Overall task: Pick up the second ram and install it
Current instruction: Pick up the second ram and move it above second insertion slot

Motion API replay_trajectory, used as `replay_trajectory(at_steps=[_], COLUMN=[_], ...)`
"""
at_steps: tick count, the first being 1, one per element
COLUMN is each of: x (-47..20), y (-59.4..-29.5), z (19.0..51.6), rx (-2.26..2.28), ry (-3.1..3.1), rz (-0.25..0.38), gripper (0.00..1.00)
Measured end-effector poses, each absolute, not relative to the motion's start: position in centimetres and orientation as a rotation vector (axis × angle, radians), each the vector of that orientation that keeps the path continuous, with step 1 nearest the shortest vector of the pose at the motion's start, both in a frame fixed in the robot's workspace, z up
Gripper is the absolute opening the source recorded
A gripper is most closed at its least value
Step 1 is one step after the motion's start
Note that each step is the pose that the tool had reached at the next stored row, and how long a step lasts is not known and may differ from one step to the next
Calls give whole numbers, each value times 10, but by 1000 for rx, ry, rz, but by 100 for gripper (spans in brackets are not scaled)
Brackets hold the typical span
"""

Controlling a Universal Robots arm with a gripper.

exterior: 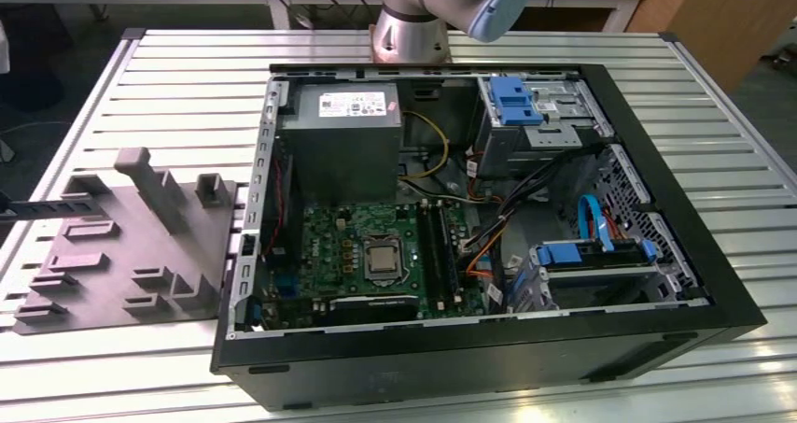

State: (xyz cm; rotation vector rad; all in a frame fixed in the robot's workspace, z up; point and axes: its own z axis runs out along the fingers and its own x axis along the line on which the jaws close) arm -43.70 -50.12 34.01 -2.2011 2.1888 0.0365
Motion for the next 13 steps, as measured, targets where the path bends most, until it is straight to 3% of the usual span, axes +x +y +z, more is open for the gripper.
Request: replay_trajectory(at_steps=[13], x=[-437], y=[-501], z=[393], rx=[-2201], ry=[2189], rz=[37], gripper=[12])
